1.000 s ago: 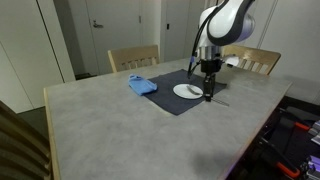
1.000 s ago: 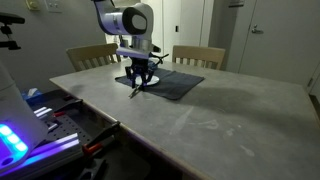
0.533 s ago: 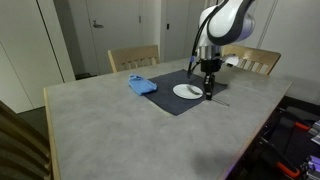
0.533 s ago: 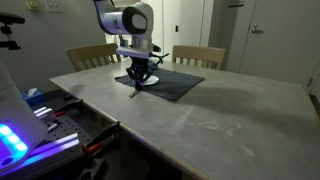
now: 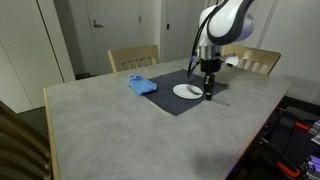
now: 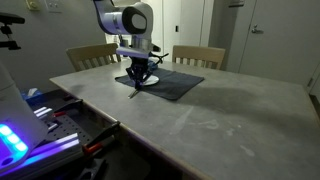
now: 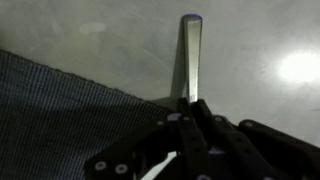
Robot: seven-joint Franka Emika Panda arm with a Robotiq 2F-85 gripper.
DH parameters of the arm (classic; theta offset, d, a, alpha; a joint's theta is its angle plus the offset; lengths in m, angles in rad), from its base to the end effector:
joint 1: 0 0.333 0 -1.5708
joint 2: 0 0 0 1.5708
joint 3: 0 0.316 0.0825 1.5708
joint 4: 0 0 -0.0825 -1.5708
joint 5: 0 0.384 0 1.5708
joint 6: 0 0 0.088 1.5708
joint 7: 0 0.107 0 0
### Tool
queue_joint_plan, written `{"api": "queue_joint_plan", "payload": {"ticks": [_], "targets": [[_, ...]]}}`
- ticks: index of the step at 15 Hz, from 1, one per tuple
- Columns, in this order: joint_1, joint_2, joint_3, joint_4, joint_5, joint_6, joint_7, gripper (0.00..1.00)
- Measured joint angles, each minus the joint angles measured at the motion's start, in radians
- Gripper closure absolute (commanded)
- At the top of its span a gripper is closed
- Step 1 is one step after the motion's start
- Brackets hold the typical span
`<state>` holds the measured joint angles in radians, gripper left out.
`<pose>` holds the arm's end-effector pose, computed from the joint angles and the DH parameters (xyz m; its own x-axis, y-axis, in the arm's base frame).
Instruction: Take the fork from the white plate and put it on the table
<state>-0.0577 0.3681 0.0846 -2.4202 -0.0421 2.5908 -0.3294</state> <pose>0.4662 0.0164 0.1449 0.9067 0.3821 -0.1786 0.3741 -0.9241 -0.0777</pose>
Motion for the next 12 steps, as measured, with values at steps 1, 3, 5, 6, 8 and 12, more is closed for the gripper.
{"api": "queue_joint_plan", "payload": {"ticks": [1, 3, 5, 6, 8, 12], "targets": [[0.0, -0.001, 0.0, -0.001, 0.0, 0.0, 0.0, 0.97], [0.0, -0.012, -0.001, -0.005, 0.0, 0.0, 0.002, 0.97], [0.0, -0.034, -0.002, -0.013, 0.0, 0.0, 0.003, 0.97], [0.0, -0.049, -0.004, -0.017, 0.0, -0.001, 0.004, 0.97], [0.0, -0.076, -0.009, -0.021, -0.002, -0.001, 0.004, 0.97], [-0.004, -0.112, -0.038, -0.012, -0.002, -0.001, -0.003, 0.97]]}}
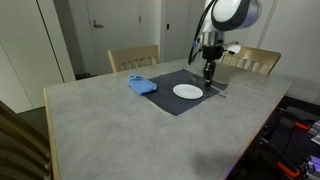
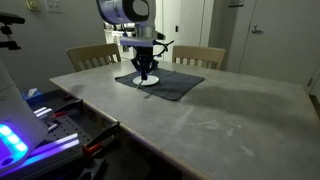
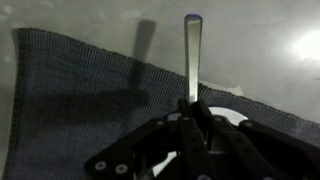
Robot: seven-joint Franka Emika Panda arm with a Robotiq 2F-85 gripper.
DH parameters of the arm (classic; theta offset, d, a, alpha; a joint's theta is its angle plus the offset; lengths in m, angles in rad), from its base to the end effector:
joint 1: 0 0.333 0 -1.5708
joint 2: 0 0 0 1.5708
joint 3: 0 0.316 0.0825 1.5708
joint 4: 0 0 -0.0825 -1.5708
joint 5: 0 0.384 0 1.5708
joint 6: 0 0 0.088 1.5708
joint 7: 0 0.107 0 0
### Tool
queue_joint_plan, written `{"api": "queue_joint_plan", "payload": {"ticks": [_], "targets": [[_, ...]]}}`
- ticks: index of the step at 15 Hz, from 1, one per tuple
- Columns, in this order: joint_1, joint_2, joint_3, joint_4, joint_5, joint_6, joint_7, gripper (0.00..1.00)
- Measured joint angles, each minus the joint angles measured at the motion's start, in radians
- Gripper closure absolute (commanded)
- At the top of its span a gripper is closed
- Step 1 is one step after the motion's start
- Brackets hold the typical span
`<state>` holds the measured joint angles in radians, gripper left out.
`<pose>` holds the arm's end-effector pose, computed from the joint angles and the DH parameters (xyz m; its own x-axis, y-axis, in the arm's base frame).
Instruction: Take the fork from the white plate and put it on the table
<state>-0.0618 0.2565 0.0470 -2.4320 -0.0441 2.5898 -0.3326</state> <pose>0.4793 -0.0053 0.1936 0.9328 0.3476 -0.0952 0.3469 -0.9376 -0.0251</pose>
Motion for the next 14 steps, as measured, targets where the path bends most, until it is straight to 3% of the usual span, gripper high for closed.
{"api": "queue_joint_plan", "payload": {"ticks": [7, 14], "targets": [[-0.037, 0.021, -0.053, 0.075, 0.001, 0.007, -0.014, 0.97], [-0.047, 0.125, -0.057, 0.123, 0.021, 0.065, 0.035, 0.97]]}}
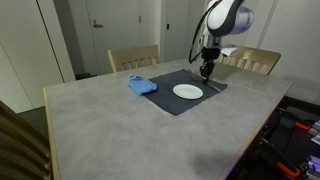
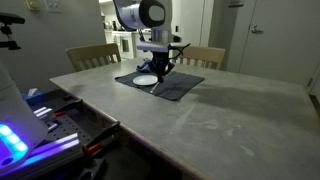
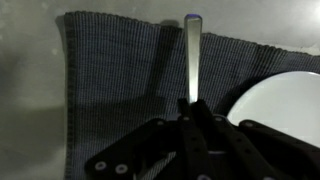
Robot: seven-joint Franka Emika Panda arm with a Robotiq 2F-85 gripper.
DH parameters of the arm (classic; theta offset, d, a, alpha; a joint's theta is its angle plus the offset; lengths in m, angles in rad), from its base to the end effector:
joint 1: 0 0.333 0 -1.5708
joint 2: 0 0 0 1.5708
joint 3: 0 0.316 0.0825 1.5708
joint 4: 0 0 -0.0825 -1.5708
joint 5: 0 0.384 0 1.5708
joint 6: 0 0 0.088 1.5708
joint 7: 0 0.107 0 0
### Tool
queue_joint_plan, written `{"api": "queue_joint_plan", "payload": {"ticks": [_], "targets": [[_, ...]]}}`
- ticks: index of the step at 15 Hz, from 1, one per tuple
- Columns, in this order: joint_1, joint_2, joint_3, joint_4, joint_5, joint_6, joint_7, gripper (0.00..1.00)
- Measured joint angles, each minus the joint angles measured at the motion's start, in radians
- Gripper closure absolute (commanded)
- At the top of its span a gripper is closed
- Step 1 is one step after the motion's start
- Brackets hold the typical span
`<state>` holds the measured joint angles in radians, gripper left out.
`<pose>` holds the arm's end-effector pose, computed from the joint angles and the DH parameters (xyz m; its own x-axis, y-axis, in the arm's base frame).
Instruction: Take the fork from the white plate and put it on the table
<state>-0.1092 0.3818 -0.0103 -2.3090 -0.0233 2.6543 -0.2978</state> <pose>0.5162 -0.0616 0.1757 0.9794 0.1982 -0.0391 0.1985 -0.9801 0.0026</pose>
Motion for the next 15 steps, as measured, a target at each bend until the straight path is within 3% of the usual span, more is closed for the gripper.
{"api": "queue_joint_plan", "payload": {"ticks": [5, 15], "targets": [[0.001, 0.055, 0.0, 0.001, 0.0, 0.099, 0.078, 0.97], [0.001, 0.079, 0.003, 0.001, 0.0, 0.135, 0.095, 0.97]]}}
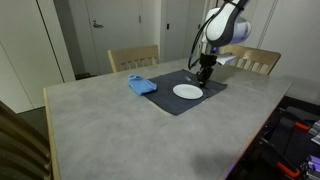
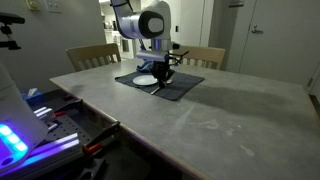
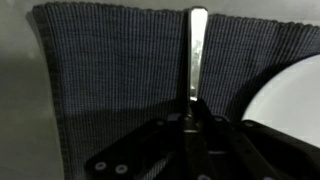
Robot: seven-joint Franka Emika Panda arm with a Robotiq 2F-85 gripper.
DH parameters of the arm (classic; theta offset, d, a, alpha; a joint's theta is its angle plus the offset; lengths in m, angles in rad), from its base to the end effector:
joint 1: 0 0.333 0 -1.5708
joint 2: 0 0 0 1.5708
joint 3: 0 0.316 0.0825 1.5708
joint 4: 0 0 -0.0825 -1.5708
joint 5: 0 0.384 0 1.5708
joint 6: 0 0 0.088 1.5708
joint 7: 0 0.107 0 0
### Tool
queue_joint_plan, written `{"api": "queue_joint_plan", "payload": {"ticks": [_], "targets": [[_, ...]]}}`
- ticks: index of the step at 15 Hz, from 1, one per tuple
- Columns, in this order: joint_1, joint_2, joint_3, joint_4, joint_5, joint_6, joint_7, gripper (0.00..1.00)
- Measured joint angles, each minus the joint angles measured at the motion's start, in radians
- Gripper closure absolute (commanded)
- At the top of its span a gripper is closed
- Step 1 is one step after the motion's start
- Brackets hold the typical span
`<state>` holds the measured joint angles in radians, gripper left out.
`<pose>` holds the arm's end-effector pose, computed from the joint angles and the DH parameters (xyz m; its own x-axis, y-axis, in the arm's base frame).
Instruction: Take the fork from the white plate and put it on the table
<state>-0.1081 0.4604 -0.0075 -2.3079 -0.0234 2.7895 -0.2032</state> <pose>0.5180 -0.0593 0.1469 0.9937 0.1102 0.0182 0.1099 -0.9938 0.0159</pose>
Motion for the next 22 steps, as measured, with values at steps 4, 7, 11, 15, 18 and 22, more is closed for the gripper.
{"api": "queue_joint_plan", "payload": {"ticks": [4, 7, 11, 15, 18, 22], "targets": [[0.0, 0.0, 0.001, 0.0, 0.0, 0.001, 0.0, 0.97], [0.0, 0.001, 0.001, 0.0, 0.0, 0.001, 0.0, 0.97], [0.0, 0.001, 0.001, 0.0, 0.0, 0.001, 0.0, 0.63], [0.0, 0.002, 0.006, 0.001, 0.0, -0.001, 0.01, 0.37], [0.001, -0.003, 0.026, -0.001, 0.0, -0.005, 0.01, 0.16], [0.022, -0.039, 0.029, -0.01, -0.005, -0.018, 0.016, 0.0]]}}
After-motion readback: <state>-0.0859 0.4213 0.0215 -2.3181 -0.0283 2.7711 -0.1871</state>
